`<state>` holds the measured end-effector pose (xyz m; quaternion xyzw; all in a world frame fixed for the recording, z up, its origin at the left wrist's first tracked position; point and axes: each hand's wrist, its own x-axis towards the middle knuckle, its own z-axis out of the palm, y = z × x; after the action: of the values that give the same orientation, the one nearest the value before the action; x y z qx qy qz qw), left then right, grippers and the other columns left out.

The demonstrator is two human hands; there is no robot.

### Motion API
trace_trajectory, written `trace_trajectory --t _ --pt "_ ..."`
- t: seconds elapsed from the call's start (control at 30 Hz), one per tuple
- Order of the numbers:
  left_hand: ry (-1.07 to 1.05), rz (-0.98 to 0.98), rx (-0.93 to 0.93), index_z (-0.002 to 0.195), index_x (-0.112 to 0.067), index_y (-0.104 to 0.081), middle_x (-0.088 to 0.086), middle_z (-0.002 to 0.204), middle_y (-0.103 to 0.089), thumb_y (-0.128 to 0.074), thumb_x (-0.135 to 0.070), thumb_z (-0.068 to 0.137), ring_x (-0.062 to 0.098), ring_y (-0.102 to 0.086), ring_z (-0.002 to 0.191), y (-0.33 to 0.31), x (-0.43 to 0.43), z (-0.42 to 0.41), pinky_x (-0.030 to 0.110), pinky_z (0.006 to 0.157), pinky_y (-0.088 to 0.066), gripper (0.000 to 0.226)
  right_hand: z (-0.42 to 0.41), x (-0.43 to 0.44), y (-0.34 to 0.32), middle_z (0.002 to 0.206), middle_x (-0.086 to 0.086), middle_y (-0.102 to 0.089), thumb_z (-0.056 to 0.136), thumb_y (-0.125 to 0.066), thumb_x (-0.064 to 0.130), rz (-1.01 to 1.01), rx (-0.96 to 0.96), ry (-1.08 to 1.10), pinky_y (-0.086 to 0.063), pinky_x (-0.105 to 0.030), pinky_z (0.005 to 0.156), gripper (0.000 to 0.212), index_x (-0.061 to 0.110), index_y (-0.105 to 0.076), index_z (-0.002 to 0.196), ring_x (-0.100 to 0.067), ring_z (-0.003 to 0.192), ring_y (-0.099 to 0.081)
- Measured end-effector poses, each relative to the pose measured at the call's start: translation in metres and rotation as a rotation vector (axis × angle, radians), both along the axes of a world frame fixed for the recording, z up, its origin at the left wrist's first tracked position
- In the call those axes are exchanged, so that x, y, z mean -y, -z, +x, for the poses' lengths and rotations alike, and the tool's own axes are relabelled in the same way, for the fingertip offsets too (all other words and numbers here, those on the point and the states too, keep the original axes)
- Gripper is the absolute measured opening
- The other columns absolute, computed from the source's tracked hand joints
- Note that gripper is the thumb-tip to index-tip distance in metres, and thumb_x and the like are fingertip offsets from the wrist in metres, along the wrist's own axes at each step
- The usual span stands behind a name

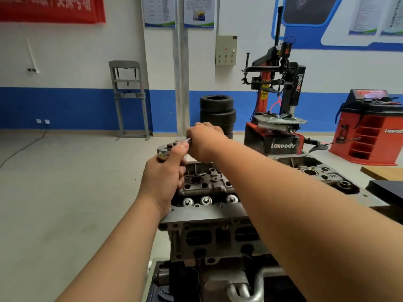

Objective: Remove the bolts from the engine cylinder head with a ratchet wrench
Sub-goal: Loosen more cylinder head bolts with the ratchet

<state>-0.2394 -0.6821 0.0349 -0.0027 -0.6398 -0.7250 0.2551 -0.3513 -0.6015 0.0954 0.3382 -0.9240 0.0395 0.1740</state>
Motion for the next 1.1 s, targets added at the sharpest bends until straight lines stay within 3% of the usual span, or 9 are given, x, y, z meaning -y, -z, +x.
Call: trace_trajectory --t 0.17,0.3,0.4,0.53,0.7,0.77,0.87,1.03,1.1 --pt "-0.014 -0.042 0.002 0.051 -0.025 -0.056 -0.006 0.048 -0.039 -0.066 -0.033 0.067 0.01 -0.032 0.042 0.006 0.005 -0.004 0.024 0.043 -0.03 0.02 -0.008 0.032 0.0 0.13 -0.004 -0.045 0.085 -0.064 0.023 -0.075 0.16 -0.118 -0.032 -0.046 0.1 0.042 0.02 -0.052 0.125 -0.027 0.127 -0.033" --pt "-0.114 -0.134 0.049 0.048 -0.025 -0.057 -0.007 0.046 -0.041 -0.062 -0.023 0.065 0.011 -0.034 0.044 0.005 0.002 -0.006 0.027 0.044 -0.031 0.018 0.002 -0.001 0.007 0.126 -0.004 -0.045 0.088 -0.056 0.03 -0.15 0.071 0.001 -0.032 -0.047 0.103 0.036 0.019 -0.048 0.121 -0.028 0.126 -0.032" --pt "-0.147 -0.13 0.093 0.046 -0.027 -0.058 -0.006 0.045 -0.042 -0.063 -0.021 0.069 0.013 -0.036 0.044 0.003 -0.001 -0.008 0.03 0.05 -0.032 0.024 0.03 -0.04 0.011 0.125 -0.007 -0.043 0.088 -0.053 0.022 -0.084 -0.035 0.152 -0.027 -0.053 0.104 0.041 0.016 -0.037 0.126 -0.03 0.122 -0.032" --pt "-0.191 -0.13 0.105 0.053 -0.024 -0.065 -0.011 0.043 -0.05 -0.067 -0.011 0.082 0.01 -0.044 0.045 0.003 -0.002 -0.01 0.026 0.052 -0.036 0.032 0.095 -0.084 0.022 0.133 -0.01 -0.032 0.089 -0.047 0.018 0.016 -0.176 0.227 0.011 -0.057 0.11 0.068 0.011 -0.008 0.145 -0.035 0.128 -0.026" --pt "-0.323 -0.235 0.137 0.071 -0.013 -0.061 0.0 0.053 -0.055 -0.06 -0.005 0.086 0.021 -0.044 0.055 0.004 -0.001 -0.012 0.034 0.056 -0.04 0.017 0.179 -0.096 0.034 0.139 -0.018 -0.021 0.091 -0.044 0.041 0.123 -0.241 0.042 -0.005 -0.055 0.108 0.084 0.005 0.01 0.145 -0.038 0.123 -0.019" --pt "-0.337 -0.276 0.115 0.077 -0.015 -0.064 -0.001 0.061 -0.062 -0.063 -0.01 0.086 0.016 -0.052 0.057 0.004 -0.001 -0.008 0.029 0.055 -0.043 0.011 0.179 -0.097 0.034 0.14 -0.018 -0.02 0.09 -0.046 0.042 0.133 -0.235 0.016 0.002 -0.056 0.108 0.087 0.006 0.011 0.145 -0.038 0.125 -0.016" --pt "-0.259 -0.206 0.101 0.091 -0.02 -0.073 -0.006 0.085 -0.074 -0.07 -0.011 0.081 0.014 -0.066 0.086 0.003 -0.002 -0.005 0.033 0.079 -0.051 0.013 0.135 -0.1 0.023 0.147 -0.008 -0.021 0.088 -0.052 0.041 0.102 -0.155 0.035 0.013 -0.057 0.109 0.09 0.015 0.011 0.148 -0.032 0.135 -0.014" --pt "0.096 -0.189 0.224 0.068 -0.025 -0.075 0.003 0.093 -0.075 -0.065 -0.022 0.071 0.024 -0.067 0.1 -0.006 0.011 -0.001 0.04 0.09 -0.049 0.011 0.031 -0.054 0.0 0.151 -0.002 -0.025 0.088 -0.059 0.028 0.094 0.076 -0.045 -0.002 -0.057 0.113 0.068 0.024 -0.022 0.144 -0.025 0.143 -0.006" --pt "0.188 -0.227 0.291 0.069 -0.026 -0.074 0.004 0.093 -0.075 -0.065 -0.029 0.064 0.023 -0.068 0.099 -0.011 0.019 0.001 0.042 0.092 -0.046 0.011 0.012 -0.016 -0.003 0.152 0.0 -0.027 0.085 -0.063 0.019 0.1 0.086 -0.128 -0.003 -0.053 0.112 0.067 0.025 -0.028 0.141 -0.025 0.144 -0.001"
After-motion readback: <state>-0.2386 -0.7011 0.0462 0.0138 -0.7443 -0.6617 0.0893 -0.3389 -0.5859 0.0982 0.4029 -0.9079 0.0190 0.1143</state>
